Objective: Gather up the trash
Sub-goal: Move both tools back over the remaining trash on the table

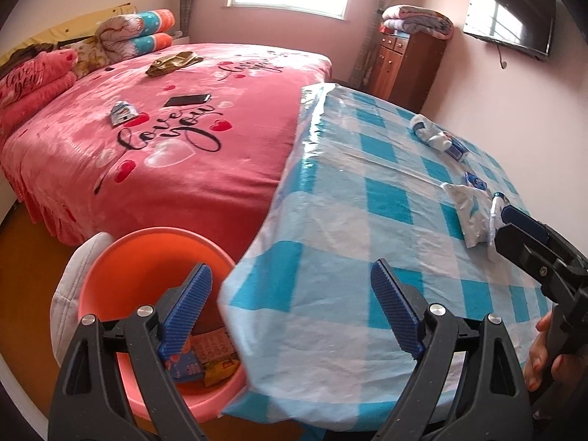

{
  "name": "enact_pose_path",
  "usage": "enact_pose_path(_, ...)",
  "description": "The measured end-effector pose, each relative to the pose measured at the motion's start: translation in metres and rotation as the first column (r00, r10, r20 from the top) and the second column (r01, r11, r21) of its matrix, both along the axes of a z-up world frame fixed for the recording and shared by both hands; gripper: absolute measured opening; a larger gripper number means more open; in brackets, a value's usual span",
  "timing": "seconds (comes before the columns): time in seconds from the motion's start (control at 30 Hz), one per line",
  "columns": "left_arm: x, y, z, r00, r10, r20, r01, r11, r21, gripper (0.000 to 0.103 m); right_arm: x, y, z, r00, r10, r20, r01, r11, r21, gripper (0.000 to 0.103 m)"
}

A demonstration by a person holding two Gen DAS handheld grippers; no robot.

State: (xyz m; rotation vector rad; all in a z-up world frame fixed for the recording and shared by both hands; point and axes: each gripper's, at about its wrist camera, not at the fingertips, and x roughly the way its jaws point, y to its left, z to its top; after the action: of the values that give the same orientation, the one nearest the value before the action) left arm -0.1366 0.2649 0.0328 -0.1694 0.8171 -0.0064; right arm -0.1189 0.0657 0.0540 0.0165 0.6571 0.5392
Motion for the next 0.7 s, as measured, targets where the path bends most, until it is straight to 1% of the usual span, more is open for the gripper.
enact_pose_path(0.3,0.009,-0.034,0.001,0.998,-0.054,-0.012,0.054,0.998,0.022,0.089,0.007,-0.032,-0.003,0.998,-0.062,0.011,0.061,0.998,0.020,0.094)
enact_pose_path(0.7,0.018,-0.071,-0.001,0.993,-0.118,-0.029,0.119,0.992,0.038,0.089,0.014,-0.063,-0.009,0.991,-0.131,0.023,0.131,0.991,0.013,0.094)
